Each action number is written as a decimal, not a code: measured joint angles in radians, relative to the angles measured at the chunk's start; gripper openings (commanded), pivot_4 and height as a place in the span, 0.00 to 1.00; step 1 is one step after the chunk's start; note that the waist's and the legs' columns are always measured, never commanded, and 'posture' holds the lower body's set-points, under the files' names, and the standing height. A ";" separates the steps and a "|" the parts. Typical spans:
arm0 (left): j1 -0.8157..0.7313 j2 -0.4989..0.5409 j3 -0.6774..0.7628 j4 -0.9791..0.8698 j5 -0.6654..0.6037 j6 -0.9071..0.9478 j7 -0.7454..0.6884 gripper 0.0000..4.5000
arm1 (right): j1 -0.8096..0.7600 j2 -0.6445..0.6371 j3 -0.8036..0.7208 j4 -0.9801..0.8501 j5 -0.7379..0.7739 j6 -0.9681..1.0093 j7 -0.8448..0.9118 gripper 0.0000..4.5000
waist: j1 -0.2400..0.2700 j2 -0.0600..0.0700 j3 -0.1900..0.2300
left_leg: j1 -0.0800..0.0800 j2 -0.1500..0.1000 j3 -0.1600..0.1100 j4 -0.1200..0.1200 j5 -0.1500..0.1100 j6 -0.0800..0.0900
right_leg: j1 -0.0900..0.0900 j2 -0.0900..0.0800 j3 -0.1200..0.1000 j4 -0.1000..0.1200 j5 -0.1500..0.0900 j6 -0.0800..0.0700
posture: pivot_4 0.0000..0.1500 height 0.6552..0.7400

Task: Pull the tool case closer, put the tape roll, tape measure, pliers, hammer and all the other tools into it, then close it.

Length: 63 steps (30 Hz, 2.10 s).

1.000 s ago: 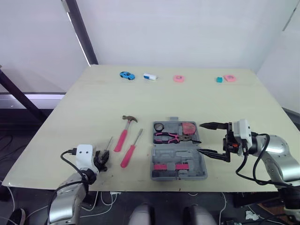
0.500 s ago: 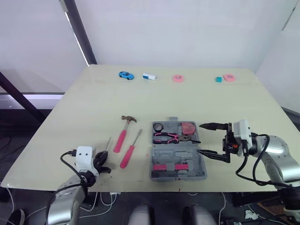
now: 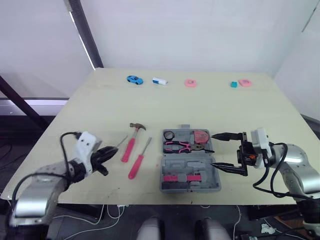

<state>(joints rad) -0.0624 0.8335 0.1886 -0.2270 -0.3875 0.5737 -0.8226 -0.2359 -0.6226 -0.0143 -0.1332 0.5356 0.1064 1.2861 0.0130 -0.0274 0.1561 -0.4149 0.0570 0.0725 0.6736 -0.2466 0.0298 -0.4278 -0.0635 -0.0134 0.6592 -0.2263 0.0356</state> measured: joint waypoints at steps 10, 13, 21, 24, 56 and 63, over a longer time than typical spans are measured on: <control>-0.379 0.034 -0.373 0.102 0.081 -0.022 -0.302 0.02 | 0.058 -0.031 -0.043 -0.006 0.002 -0.001 -0.021 1.00 | 0.001 0.001 0.001 | -0.001 0.000 0.002 -0.002 0.000 0.000 | 0.000 0.004 0.001 -0.001 0.000 0.001 | 1.00 0.99; -0.472 -0.028 -0.462 0.145 0.123 -0.052 -0.350 0.02 | 0.075 -0.038 -0.057 -0.014 0.006 0.000 -0.031 1.00 | 0.008 0.000 0.001 | -0.002 -0.001 0.001 -0.001 0.000 0.000 | 0.000 0.004 0.002 -0.001 0.000 0.001 | 1.00 0.99; -0.660 -0.170 -0.672 0.319 0.275 -0.069 -0.425 0.02 | 0.119 -0.064 -0.112 -0.020 -0.001 -0.009 -0.049 1.00 | -0.003 0.000 0.001 | -0.001 -0.001 0.000 0.000 0.000 0.000 | 0.000 0.012 0.010 0.000 0.001 0.006 | 1.00 0.99; -0.698 -0.205 -0.710 0.368 0.314 -0.068 -0.442 0.02 | 0.135 -0.066 -0.114 -0.022 -0.009 -0.019 -0.053 1.00 | -0.001 0.000 0.002 | -0.001 0.000 0.000 0.000 0.000 0.000 | 0.000 0.013 0.010 0.000 0.001 0.006 | 1.00 0.99; -0.788 -0.410 -0.778 0.599 0.466 -0.065 -0.463 0.02 | 0.166 -0.105 -0.109 -0.006 -0.052 -0.033 -0.075 1.00 | 0.002 0.000 0.002 | -0.001 -0.001 -0.001 0.002 0.000 0.000 | 0.001 0.013 0.012 0.000 0.001 0.006 | 1.00 0.99; -0.793 -0.420 -0.777 0.619 0.468 -0.077 -0.463 0.02 | 0.166 -0.105 -0.109 -0.007 -0.058 -0.034 -0.078 1.00 | 0.002 0.000 0.002 | -0.001 -0.001 -0.002 0.005 0.000 0.000 | 0.003 0.014 0.012 0.001 -0.001 0.003 | 1.00 0.99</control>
<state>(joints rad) -0.8553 0.4138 -0.5881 0.3924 0.0806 0.4965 -1.2856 -0.0695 -0.7271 -0.1232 -0.1398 0.4772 0.0723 1.2077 0.0148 -0.0275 0.1577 -0.4162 0.0556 0.0701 0.6788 -0.2465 0.0302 -0.4249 -0.0499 -0.0009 0.6601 -0.2273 0.0384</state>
